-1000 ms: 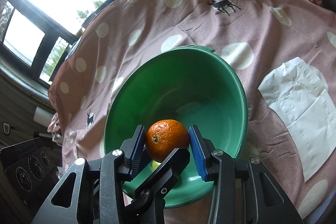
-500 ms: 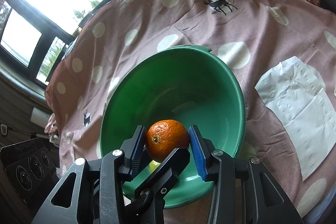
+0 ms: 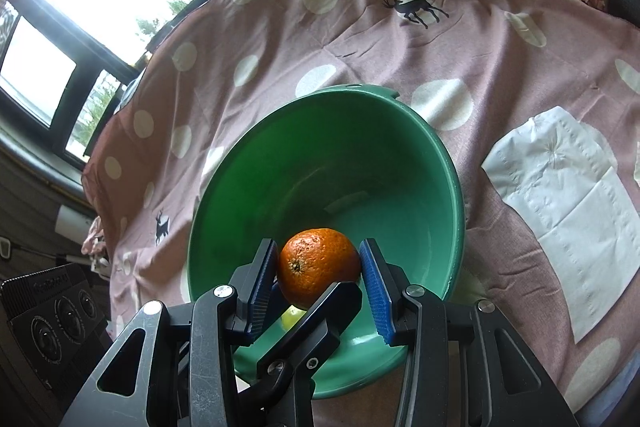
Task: Organize fruits
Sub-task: 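Open the right gripper to release the orange into the bowl, then move the right gripper back to the loose fruits on the cloth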
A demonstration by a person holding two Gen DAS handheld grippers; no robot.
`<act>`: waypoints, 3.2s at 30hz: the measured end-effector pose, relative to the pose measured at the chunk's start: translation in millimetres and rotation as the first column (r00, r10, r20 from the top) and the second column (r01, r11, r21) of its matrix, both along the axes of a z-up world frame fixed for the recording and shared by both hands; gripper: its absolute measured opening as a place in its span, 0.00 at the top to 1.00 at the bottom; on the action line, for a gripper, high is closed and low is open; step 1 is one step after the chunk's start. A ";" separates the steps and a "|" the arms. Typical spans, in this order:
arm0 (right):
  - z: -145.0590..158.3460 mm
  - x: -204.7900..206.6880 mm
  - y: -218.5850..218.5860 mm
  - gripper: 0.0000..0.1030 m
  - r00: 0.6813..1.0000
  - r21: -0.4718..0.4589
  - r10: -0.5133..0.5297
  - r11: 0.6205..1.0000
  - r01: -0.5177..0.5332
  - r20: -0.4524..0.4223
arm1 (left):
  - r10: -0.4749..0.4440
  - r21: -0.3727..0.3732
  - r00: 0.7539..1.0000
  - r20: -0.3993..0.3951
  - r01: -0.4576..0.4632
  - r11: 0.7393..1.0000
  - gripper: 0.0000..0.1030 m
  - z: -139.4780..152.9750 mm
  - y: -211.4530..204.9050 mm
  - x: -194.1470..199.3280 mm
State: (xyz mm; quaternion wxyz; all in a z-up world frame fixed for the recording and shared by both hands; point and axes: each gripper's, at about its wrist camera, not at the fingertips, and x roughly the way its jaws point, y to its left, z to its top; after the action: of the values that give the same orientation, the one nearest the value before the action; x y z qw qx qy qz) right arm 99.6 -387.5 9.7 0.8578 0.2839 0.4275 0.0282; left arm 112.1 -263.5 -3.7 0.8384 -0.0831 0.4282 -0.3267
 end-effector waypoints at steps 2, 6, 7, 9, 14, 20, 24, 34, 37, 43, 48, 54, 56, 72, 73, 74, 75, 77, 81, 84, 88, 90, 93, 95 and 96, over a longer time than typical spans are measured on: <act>-0.4 0.2 0.2 0.56 1.000 -0.003 -0.002 1.000 0.002 -0.001 | 0.002 -0.001 1.000 -0.002 -0.002 1.000 0.60 0.0 -0.2 0.1; -0.4 -0.1 -0.4 0.56 1.000 0.001 -0.002 1.000 0.002 -0.001 | 0.013 0.000 1.000 0.000 -0.013 1.000 0.60 0.8 -1.2 0.5; -0.1 0.0 0.1 0.56 1.000 0.000 0.000 1.000 0.000 -0.001 | 0.018 0.003 1.000 0.001 -0.018 1.000 0.60 1.1 -0.8 0.2; -0.3 -0.2 -1.2 0.56 1.000 0.006 -0.002 1.000 0.002 0.002 | 0.036 0.004 0.999 0.016 -0.036 0.999 0.62 3.4 1.0 -1.4; 1.2 -3.3 -7.4 0.55 1.000 0.047 -0.018 0.999 0.017 0.021 | 0.059 -0.017 0.998 0.021 -0.059 0.998 0.61 10.8 11.8 -3.5; 7.5 -6.6 -7.4 0.48 0.998 0.036 -0.038 0.999 0.036 0.053 | 0.119 -0.021 0.991 0.059 -0.118 0.993 0.58 26.9 36.2 -15.0; 14.5 -8.6 -1.9 0.44 0.996 0.015 -0.033 0.999 0.032 0.088 | 0.188 0.021 0.973 0.131 -0.192 0.981 0.55 40.9 60.8 -31.0; 26.5 -12.5 22.8 0.36 0.991 -0.024 0.000 1.000 0.003 0.132 | 0.532 0.062 0.821 0.206 -0.553 0.831 0.46 57.8 178.5 -67.8; 32.9 -16.6 41.5 0.30 0.985 -0.049 0.027 0.999 -0.019 0.168 | 0.619 0.091 0.759 0.203 -0.644 0.759 0.45 48.6 209.6 -79.3; 39.5 -17.9 95.0 0.29 0.968 -0.143 0.145 0.983 -0.117 0.207 | 0.726 0.131 0.671 0.154 -0.742 0.658 0.46 22.7 258.2 -91.0; 37.5 -14.7 138.9 0.29 0.944 -0.204 0.248 0.957 -0.204 0.217 | 0.760 0.173 0.628 0.164 -0.777 0.605 0.45 12.1 280.7 -90.2; 24.5 -12.2 175.6 0.29 0.922 -0.266 0.341 0.920 -0.287 0.185 | 0.796 0.158 0.592 0.127 -0.804 0.573 0.45 9.5 303.0 -87.4; 20.5 -11.3 182.9 0.29 0.922 -0.284 0.350 0.913 -0.295 0.167 | 0.805 0.170 0.577 0.141 -0.815 0.554 0.45 10.5 305.3 -88.2; 13.3 -21.9 207.4 0.29 0.897 -0.251 0.418 0.892 -0.375 0.145 | 0.781 0.184 0.615 0.107 -0.785 0.592 0.45 6.7 308.1 -86.8; 13.1 -22.5 209.3 0.29 0.893 -0.253 0.427 0.888 -0.385 0.143 | 0.784 0.181 0.612 0.102 -0.786 0.591 0.45 6.9 310.6 -87.6; 12.7 -23.7 211.8 0.29 0.888 -0.256 0.436 0.884 -0.392 0.144 | 0.790 0.177 0.606 0.098 -0.791 0.585 0.45 7.4 314.0 -88.6; 11.9 -24.5 213.8 0.29 0.881 -0.256 0.450 0.878 -0.405 0.147 | 0.799 0.170 0.593 0.094 -0.801 0.574 0.46 8.0 318.6 -90.1; 7.9 -23.6 217.3 0.29 0.865 -0.238 0.482 0.864 -0.444 0.139 | 0.821 0.158 0.566 0.080 -0.820 0.550 0.47 8.5 327.6 -92.4; -5.3 -14.3 228.0 0.44 0.862 -0.221 0.505 0.847 -0.483 0.054 | 0.817 0.147 0.576 0.035 -0.811 0.566 0.48 5.5 334.9 -92.0; -16.7 -8.8 236.8 0.47 0.846 -0.159 0.533 0.836 -0.525 0.004 | 0.809 0.152 0.587 0.026 -0.802 0.577 0.52 4.8 334.0 -91.1; -26.6 -20.1 258.9 0.48 0.754 -0.040 0.656 0.753 -0.656 -0.032 | 0.821 0.137 0.571 -0.003 -0.813 0.566 0.55 3.2 341.8 -92.6; -29.2 -28.6 275.2 0.48 0.693 0.004 0.720 0.694 -0.720 -0.038 | 0.830 0.133 0.558 -0.013 -0.821 0.555 0.55 2.7 346.6 -94.1; -35.6 -40.3 297.3 0.48 0.621 0.049 0.782 0.623 -0.781 -0.052 | 0.838 0.130 0.544 -0.024 -0.830 0.543 0.55 2.7 352.9 -96.0; -41.6 -46.1 309.3 0.48 0.592 0.049 0.803 0.595 -0.802 -0.071 | 0.844 0.123 0.535 -0.032 -0.836 0.535 0.55 2.8 356.5 -97.0; -44.4 -47.8 313.4 0.48 0.590 0.034 0.803 0.594 -0.804 -0.085 | 0.845 0.120 0.534 -0.035 -0.837 0.534 0.55 3.0 357.9 -97.2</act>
State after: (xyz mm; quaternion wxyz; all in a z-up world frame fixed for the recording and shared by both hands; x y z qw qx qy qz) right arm 51.7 -74.1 -34.6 0.7336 0.0583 0.5485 0.3970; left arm 15.0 94.4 -0.7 0.8750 -0.2561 0.3863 0.1400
